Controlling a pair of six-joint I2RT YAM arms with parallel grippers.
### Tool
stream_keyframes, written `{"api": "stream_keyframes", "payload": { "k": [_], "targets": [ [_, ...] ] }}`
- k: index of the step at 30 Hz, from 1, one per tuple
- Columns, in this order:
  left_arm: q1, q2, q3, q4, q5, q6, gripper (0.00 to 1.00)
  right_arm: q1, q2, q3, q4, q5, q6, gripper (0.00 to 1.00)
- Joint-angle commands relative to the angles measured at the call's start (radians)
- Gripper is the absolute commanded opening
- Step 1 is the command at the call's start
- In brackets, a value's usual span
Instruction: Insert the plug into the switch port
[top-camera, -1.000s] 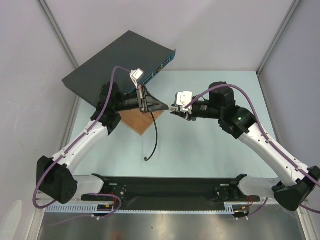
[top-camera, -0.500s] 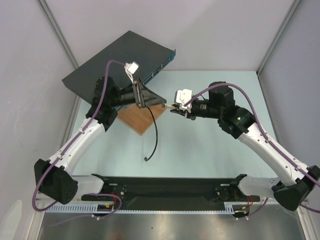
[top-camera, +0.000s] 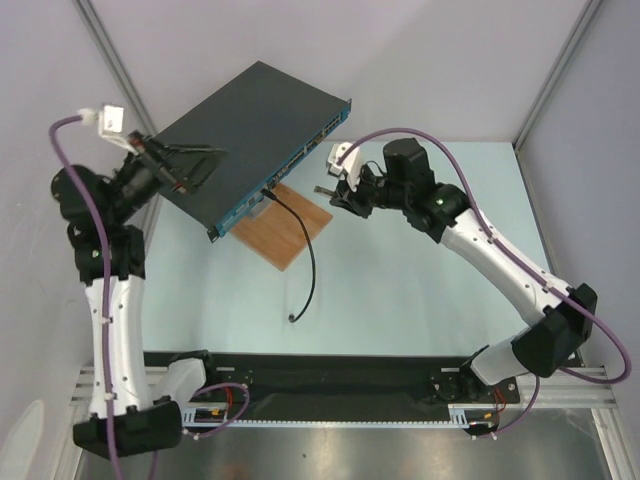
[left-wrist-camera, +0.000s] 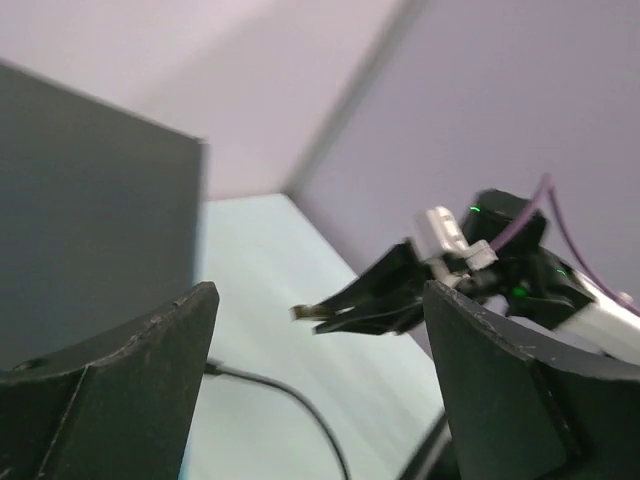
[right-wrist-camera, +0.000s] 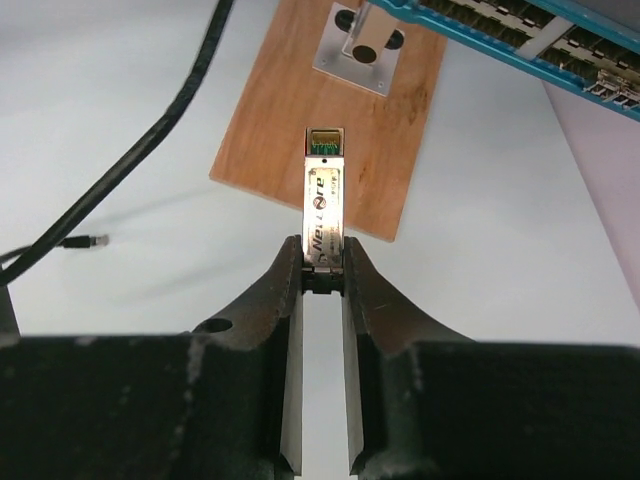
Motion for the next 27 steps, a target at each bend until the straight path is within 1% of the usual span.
{"api": "stream_keyframes", "payload": {
  "k": [1,2,3,4,5,6,8,10,12,16,22,27],
  "targets": [
    [0.160,-0.074,-0.089,-0.018,-0.011,-0.051,0.88,0.002,0.054,0.103,-0.001,0.068,0.099,0.00],
    [0.242,-0.116,-0.149,-0.011,-0.004,-0.092,0.88,0.002,0.091,0.135,-0.001,0.088,0.122,0.00],
    [0.280,-0.136,-0.175,-0.011,-0.005,-0.100,0.88,0.006,0.106,0.150,-0.001,0.105,0.184,0.00],
    [0.312,-0.156,-0.198,-0.030,-0.008,-0.099,0.88,0.015,0.125,0.164,-0.001,0.125,0.212,0.00],
    [0.367,-0.173,-0.236,-0.041,-0.008,-0.096,0.88,0.021,0.140,0.182,-0.013,0.160,0.234,0.00],
    [0.390,-0.200,-0.256,-0.049,-0.011,-0.094,0.89,0.030,0.171,0.214,-0.026,0.168,0.261,0.00],
    [0.436,-0.217,-0.296,-0.113,-0.024,-0.077,0.90,0.047,0.192,0.238,-0.036,0.181,0.295,0.00],
    [0.446,-0.226,-0.324,-0.141,-0.036,-0.074,0.91,0.061,0.215,0.247,-0.036,0.198,0.333,0.00],
    [0.446,-0.226,-0.379,-0.149,-0.051,-0.077,0.94,0.097,0.241,0.271,-0.046,0.230,0.365,0.00],
    [0.447,-0.214,-0.407,-0.152,-0.062,-0.069,0.96,0.111,0.251,0.285,-0.032,0.241,0.392,0.00],
    [0.446,-0.194,-0.516,-0.071,-0.028,-0.128,0.96,0.125,0.272,0.305,-0.026,0.249,0.415,0.00],
    [0.444,-0.162,-0.573,0.055,0.001,-0.203,0.94,0.136,0.281,0.304,-0.017,0.260,0.427,0.00]
  ]
}}
